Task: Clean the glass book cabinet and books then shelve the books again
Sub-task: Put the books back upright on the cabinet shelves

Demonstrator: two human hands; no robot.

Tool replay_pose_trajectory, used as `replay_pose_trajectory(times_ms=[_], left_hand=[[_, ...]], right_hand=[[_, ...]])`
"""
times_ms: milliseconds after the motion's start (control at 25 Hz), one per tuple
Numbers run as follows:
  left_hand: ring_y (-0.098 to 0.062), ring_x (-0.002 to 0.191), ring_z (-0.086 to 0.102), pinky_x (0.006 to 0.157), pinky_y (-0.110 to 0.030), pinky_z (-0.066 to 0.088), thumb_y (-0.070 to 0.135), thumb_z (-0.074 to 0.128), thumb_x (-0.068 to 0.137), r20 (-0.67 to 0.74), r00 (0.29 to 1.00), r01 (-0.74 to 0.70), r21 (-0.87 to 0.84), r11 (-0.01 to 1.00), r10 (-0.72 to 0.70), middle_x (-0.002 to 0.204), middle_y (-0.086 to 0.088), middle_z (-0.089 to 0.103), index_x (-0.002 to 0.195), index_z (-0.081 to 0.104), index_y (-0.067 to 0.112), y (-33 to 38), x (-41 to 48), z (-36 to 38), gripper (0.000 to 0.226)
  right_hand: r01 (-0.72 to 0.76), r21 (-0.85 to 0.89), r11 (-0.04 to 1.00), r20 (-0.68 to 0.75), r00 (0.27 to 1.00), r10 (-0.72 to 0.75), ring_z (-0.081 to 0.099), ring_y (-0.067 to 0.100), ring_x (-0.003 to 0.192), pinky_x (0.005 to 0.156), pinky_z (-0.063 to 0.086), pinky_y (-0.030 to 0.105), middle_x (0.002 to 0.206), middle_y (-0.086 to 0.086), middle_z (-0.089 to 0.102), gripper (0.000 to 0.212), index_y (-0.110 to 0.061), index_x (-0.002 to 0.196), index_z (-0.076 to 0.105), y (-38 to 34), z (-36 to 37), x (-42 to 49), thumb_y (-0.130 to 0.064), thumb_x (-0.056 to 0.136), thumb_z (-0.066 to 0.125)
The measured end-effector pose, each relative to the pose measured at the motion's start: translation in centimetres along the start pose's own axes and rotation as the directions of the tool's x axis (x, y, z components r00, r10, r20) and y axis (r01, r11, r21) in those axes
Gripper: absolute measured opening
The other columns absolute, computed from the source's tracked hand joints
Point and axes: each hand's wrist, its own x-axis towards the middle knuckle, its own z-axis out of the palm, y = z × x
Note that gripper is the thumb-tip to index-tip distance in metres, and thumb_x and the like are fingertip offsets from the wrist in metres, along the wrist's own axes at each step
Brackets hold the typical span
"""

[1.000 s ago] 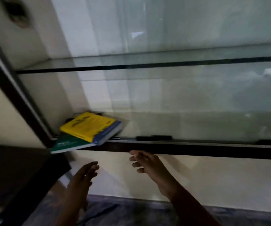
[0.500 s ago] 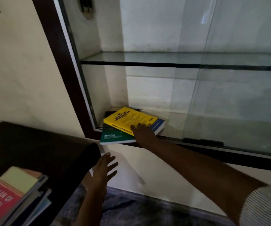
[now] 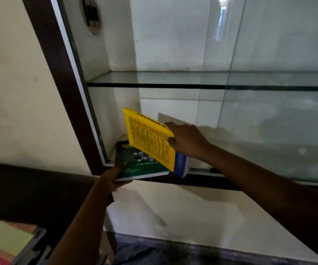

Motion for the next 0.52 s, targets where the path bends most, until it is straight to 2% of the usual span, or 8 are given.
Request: replay_pose_trajectory(times_ms=[80,160,280,320,400,480,520], left_hand=[[-0.041,0.112,0.052,0.061,-0.037,0.059,0.007,0.055,0.091,-0.009,0.997,-0.072,0.001,0.997,0.072,0.132,-0.026,0.049,0.093,0.05,0.001,0.2,0.3,0.9,0.008],[-0.038,0.102,0.055,0.05,-0.032,0.058,0.007,0.052,0.093,0.016,0.981,-0.194,0.033,0.981,0.193,0.127,-0.025,0.052,0.109,0.049,0.004,0.1,-1.7,1.4,0.016],[-0.034,0.096,0.06,0.057,-0.035,0.057,0.008,0.048,0.094,0.014,0.928,-0.365,0.247,0.898,0.373,0.116,-0.021,0.057,0.126,0.046,0.007,-1.6,-8.5,2.2,0.031],[-0.03,0.09,0.062,0.058,-0.032,0.055,0.009,0.049,0.094,0.028,0.901,-0.413,0.366,0.834,0.434,0.11,-0.018,0.06,0.128,0.046,0.009,-2.7,-11.2,2.5,0.034],[-0.013,0.073,0.059,0.05,-0.017,0.049,0.012,0.052,0.092,0.085,0.827,-0.49,0.594,0.638,0.555,0.092,-0.006,0.062,0.128,0.05,0.013,-5.4,-15.9,2.5,0.035],[0.0,0.067,0.052,0.049,-0.014,0.041,0.014,0.056,0.09,0.166,0.791,-0.505,0.722,0.473,0.589,0.079,0.006,0.059,0.123,0.055,0.014,-7.3,-19.3,3.0,0.033],[0.0,0.065,0.051,0.052,-0.015,0.039,0.015,0.057,0.09,0.213,0.795,-0.504,0.753,0.424,0.568,0.078,0.005,0.059,0.121,0.057,0.014,-8.3,-20.5,3.9,0.031]], right_hand=[[0.003,0.024,1.0,-0.034,0.999,-0.002,0.057,0.029,0.103,0.082,0.039,0.032,0.118,0.01,0.06,0.042,-0.017,0.137,0.036,-0.1,-1.2,-2.3,-0.027,0.097,0.043],[-0.003,0.033,0.999,-0.044,0.999,0.004,0.057,0.027,0.104,0.082,0.038,0.031,0.121,0.008,0.059,0.044,-0.019,0.139,0.033,0.0,-2.6,-4.9,-0.029,0.098,0.041],[-0.065,0.029,0.997,-0.059,0.996,0.066,0.056,0.028,0.109,0.084,0.038,0.031,0.125,0.007,0.059,0.047,-0.021,0.142,0.032,1.2,-4.2,-8.7,-0.033,0.097,0.04],[-0.107,0.025,0.994,-0.066,0.992,0.108,0.056,0.029,0.111,0.085,0.038,0.032,0.126,0.007,0.059,0.048,-0.022,0.142,0.033,1.8,-4.7,-10.3,-0.035,0.096,0.039],[-0.205,0.055,0.977,-0.069,0.976,0.209,0.056,0.03,0.111,0.086,0.037,0.032,0.125,0.007,0.06,0.048,-0.024,0.141,0.034,2.9,-5.5,-14.7,-0.036,0.095,0.042],[-0.275,0.11,0.955,-0.063,0.957,0.282,0.058,0.032,0.107,0.083,0.038,0.033,0.118,0.008,0.063,0.048,-0.024,0.14,0.037,4.3,-6.2,-19.6,-0.037,0.094,0.045],[-0.301,0.134,0.944,-0.059,0.949,0.311,0.059,0.033,0.104,0.08,0.039,0.033,0.113,0.01,0.065,0.05,-0.024,0.139,0.04,5.4,-6.4,-22.5,-0.039,0.092,0.044]])
